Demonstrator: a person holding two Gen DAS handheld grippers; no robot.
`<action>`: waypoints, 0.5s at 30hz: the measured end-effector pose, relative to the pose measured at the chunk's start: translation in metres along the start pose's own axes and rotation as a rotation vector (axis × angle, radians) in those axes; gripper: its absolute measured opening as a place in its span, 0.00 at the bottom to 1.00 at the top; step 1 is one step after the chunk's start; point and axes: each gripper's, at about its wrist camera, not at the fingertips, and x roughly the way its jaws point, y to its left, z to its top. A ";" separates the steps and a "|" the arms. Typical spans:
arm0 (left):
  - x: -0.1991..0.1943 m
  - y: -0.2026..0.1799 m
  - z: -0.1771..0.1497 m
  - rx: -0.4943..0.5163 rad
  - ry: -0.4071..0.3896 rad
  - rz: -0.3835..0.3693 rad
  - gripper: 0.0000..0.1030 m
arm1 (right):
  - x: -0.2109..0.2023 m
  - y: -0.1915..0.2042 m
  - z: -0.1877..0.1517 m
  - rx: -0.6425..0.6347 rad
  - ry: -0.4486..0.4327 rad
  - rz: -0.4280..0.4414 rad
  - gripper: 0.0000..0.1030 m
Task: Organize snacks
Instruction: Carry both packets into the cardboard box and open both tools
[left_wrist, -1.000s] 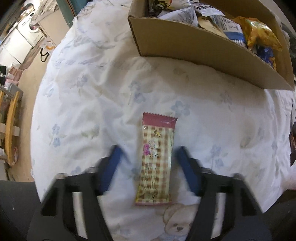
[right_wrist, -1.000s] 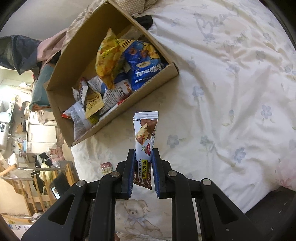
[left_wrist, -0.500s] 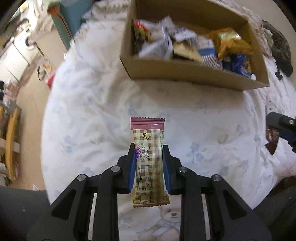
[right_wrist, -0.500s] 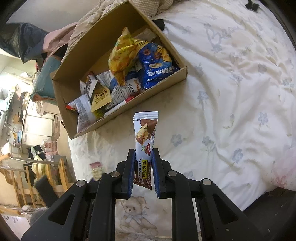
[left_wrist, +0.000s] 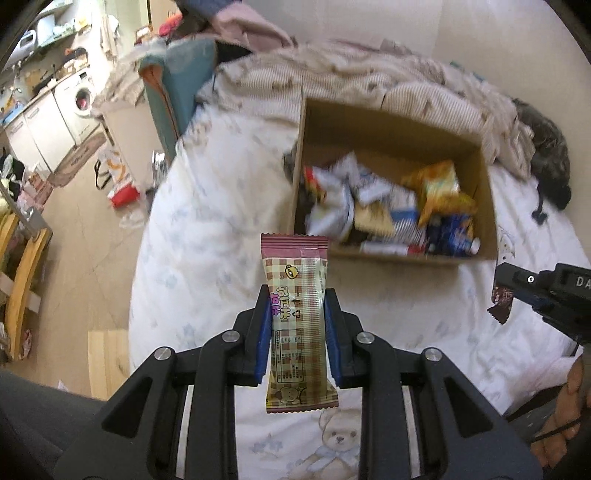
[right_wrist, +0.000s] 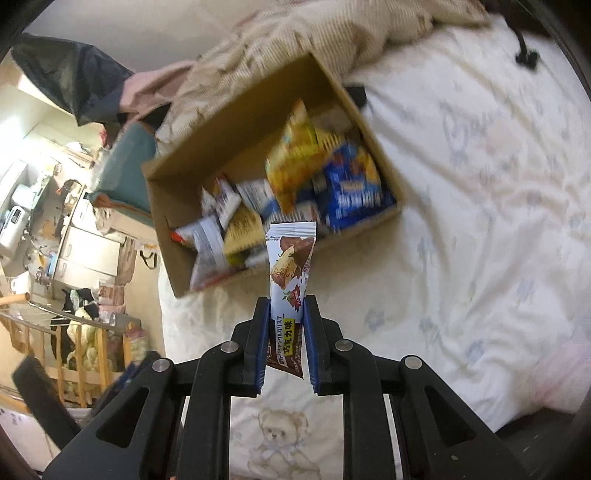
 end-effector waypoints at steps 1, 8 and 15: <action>-0.003 0.000 0.005 0.006 -0.011 -0.001 0.21 | -0.003 0.001 0.003 -0.002 -0.011 0.012 0.18; -0.018 -0.002 0.044 0.040 -0.076 -0.016 0.21 | -0.015 0.019 0.022 -0.079 -0.092 0.030 0.18; -0.011 -0.017 0.075 0.100 -0.113 -0.035 0.21 | -0.014 0.037 0.045 -0.166 -0.144 0.033 0.18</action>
